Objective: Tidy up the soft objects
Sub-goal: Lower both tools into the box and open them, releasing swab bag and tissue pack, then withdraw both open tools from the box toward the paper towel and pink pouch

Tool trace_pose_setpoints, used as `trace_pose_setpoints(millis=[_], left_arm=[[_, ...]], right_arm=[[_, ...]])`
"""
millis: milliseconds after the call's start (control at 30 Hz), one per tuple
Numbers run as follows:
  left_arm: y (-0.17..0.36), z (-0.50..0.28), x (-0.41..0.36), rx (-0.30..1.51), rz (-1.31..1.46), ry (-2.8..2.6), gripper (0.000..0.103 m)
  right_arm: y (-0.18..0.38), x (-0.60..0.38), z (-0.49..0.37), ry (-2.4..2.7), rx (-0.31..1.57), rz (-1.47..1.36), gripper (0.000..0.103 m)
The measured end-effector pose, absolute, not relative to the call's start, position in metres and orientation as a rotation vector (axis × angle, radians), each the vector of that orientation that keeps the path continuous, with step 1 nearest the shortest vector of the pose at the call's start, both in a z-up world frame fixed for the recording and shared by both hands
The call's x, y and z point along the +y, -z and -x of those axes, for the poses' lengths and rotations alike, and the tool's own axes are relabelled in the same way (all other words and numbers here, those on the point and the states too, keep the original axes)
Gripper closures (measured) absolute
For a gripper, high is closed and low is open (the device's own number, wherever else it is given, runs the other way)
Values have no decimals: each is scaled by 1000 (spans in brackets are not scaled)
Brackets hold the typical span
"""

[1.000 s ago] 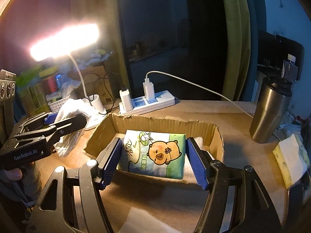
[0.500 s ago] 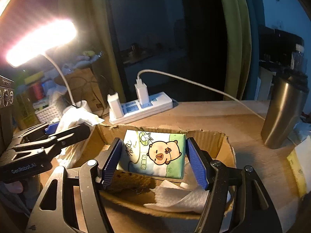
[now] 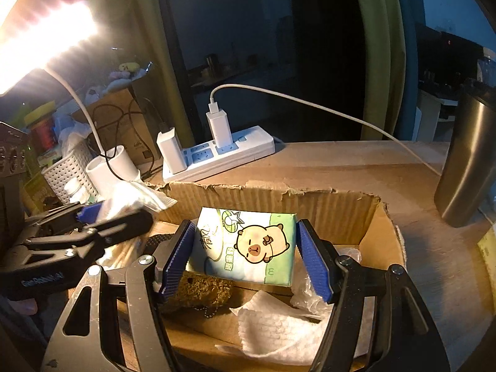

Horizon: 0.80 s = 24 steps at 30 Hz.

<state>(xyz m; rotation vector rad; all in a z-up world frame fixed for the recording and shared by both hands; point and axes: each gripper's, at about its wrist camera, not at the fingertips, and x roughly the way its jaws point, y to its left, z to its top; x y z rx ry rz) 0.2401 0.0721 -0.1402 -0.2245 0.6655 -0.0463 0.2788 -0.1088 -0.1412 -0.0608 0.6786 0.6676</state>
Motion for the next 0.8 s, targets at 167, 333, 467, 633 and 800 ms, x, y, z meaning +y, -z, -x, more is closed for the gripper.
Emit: trace_pose_setpoints(millis=[167,333,467,633,800], left_arm=[[147,-243,71,697,222,48,36],[138,-237,74,666,227,38,31],[129,-230,74,650,219,27,31],[116,-217,72,617,209,18,30],[103,-201,70,590,203,19,30]], right_arm=[[140,-106,-278,-665,677,72,32],[134,-107,-273,-654,655,79,31],[123,-108,-263,-657,622,97,31],[108,-112,-249,-650,583,110,31],[96,-116,-232,-647,562,113,31]])
